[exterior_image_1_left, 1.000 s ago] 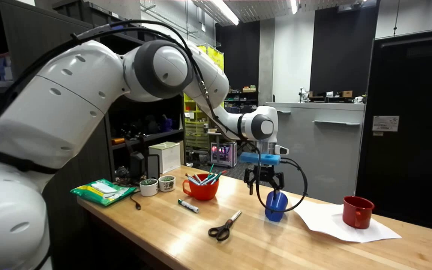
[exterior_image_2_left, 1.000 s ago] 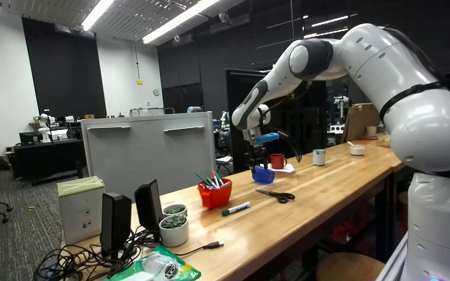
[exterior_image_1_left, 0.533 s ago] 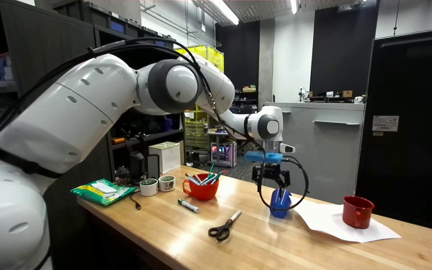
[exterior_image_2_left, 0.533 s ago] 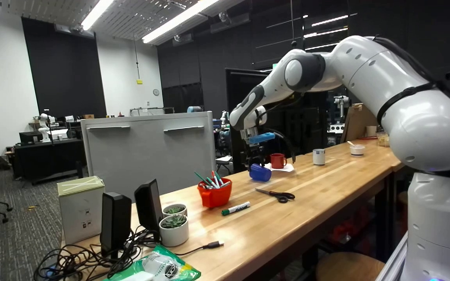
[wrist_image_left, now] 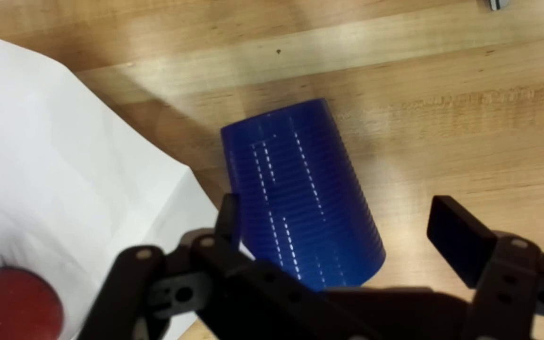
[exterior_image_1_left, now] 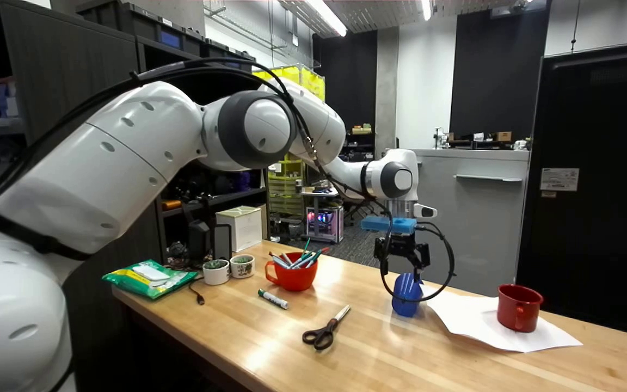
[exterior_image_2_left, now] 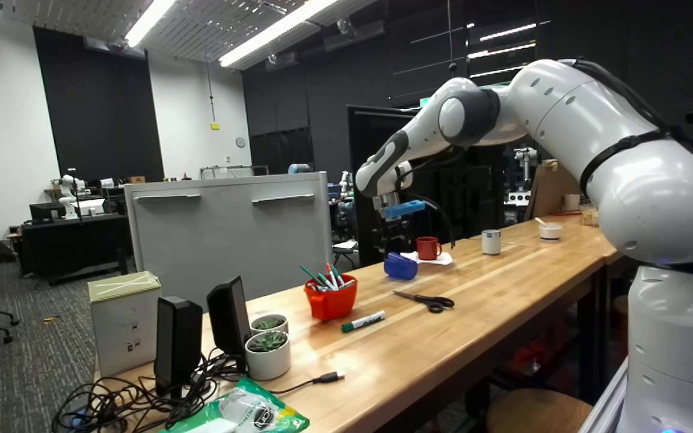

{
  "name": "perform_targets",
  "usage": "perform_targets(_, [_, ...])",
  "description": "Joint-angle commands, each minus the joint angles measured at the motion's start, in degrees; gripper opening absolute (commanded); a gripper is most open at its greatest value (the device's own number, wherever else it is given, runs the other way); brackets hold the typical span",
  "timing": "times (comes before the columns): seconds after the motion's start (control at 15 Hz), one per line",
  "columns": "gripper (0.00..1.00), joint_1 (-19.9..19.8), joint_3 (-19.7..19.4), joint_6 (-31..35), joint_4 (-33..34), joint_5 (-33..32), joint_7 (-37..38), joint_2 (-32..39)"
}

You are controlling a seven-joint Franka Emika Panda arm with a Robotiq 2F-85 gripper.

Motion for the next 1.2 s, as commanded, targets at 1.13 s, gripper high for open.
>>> perform_targets(1.13, [0.61, -3.5, 1.1, -2.1, 5.4, 1.5, -4.3, 6.5])
